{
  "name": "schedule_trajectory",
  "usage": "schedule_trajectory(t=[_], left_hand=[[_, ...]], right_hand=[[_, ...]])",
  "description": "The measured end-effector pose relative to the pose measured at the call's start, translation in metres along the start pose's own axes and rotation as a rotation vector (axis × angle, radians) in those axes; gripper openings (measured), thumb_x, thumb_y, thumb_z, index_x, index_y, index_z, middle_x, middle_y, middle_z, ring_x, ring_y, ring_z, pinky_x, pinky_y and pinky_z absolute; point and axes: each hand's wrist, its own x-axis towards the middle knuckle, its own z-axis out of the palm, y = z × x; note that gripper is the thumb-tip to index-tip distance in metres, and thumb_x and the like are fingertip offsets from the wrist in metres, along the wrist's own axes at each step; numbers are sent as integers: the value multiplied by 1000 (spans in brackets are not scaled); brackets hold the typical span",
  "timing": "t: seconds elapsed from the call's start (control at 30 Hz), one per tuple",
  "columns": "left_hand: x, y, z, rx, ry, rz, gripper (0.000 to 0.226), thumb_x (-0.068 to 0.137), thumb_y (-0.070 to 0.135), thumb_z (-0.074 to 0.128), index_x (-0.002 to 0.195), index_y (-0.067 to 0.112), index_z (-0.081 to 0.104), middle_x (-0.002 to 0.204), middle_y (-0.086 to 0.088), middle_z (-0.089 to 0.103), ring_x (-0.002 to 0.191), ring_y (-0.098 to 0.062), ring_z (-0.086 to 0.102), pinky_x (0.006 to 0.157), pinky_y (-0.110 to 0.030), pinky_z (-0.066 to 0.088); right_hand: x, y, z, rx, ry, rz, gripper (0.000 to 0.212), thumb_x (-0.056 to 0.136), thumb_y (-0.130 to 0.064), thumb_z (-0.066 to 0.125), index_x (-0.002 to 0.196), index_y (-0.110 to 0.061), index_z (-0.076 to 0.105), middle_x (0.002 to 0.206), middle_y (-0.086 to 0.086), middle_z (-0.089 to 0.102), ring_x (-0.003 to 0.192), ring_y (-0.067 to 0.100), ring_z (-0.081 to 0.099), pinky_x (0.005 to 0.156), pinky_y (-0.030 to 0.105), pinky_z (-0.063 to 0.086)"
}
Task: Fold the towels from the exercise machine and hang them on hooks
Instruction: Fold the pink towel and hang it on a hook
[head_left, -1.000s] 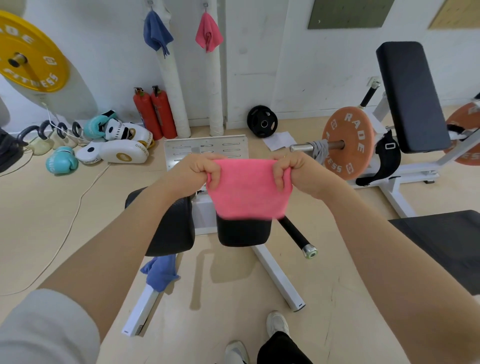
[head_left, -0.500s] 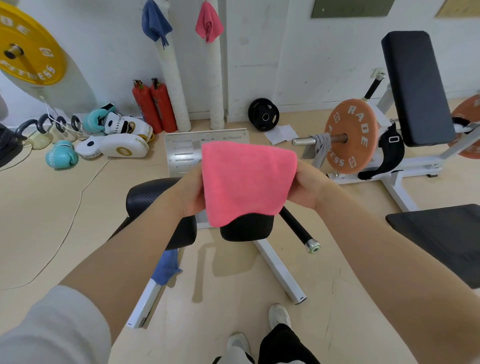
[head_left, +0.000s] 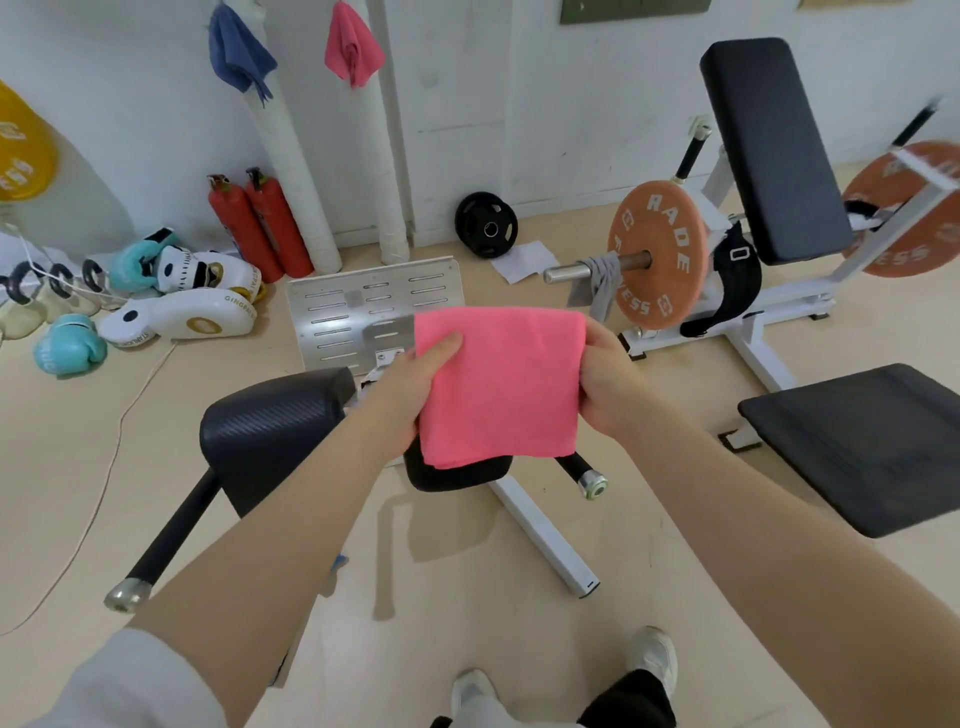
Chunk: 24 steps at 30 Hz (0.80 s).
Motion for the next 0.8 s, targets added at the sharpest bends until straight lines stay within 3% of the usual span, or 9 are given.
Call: schedule_trajectory(t=[0.07,0.17,0.27,0.33,0.4,0.43,0.57,0.67,0.8], left_hand=[[10,2,13,115,26,83,6,89,33,58,94,34,55,111,2,63,103,-21,58,99,-45,43],[24,8,40,262,7,174,12,88,34,59,100,34,56,106,7,63,107,-21,56,101,-49,41],[33,18,80,408,-43,275,25,89,31,58,114,29,55,99,13,60,99,-14,56,94,-39,43],[40,24,112,508,-104,331,24,88,28,60,112,26,58,99,12,63,99,-14,58,91,-37,44],[48,29,148,600,-160,385,27,86,26,62,113,24,61,102,8,66,98,-15,60,87,-34,46],[53,29,166,616,-174,403,27,86,27,63,113,25,61,100,9,66,95,-12,61,82,-30,46],[68,33,237,553,-157,454,24,85,29,64,109,31,62,92,20,64,80,11,58,69,-12,43],[83,35,279,475,-69,449,22,85,25,64,106,31,61,92,20,63,82,9,57,69,-10,42],[104,32,313,356,52,434,20,87,14,61,95,33,62,88,19,64,74,13,59,66,-6,44]], right_hand=[[-1,0,-20,45,-93,-5,31,89,14,31,86,-9,52,70,0,57,57,11,52,51,23,40],[1,-7,-65,56,-312,31,34,68,18,33,76,-10,49,67,-2,55,58,11,51,54,24,39],[7,-19,-118,59,-277,102,41,50,0,35,84,-6,57,82,7,58,68,17,55,61,25,48],[14,-29,-145,-53,-183,74,35,64,-10,44,95,-10,61,92,5,63,82,19,60,74,30,50],[25,-41,-165,-328,-79,-44,19,83,-25,58,100,-17,62,95,-4,64,93,16,59,89,34,46],[31,-47,-175,-498,-63,-125,22,87,-32,59,105,-19,61,99,-8,63,97,13,58,92,33,45],[55,-72,-214,-947,-233,-335,40,82,-42,64,114,-20,59,106,-2,65,96,15,60,87,33,49],[75,-83,-261,-1044,-308,-317,40,76,-37,72,107,-14,60,100,1,65,92,19,60,86,36,48],[97,-87,-329,-1020,-417,-202,25,78,-26,72,97,-14,62,91,4,66,79,17,59,76,34,49]])
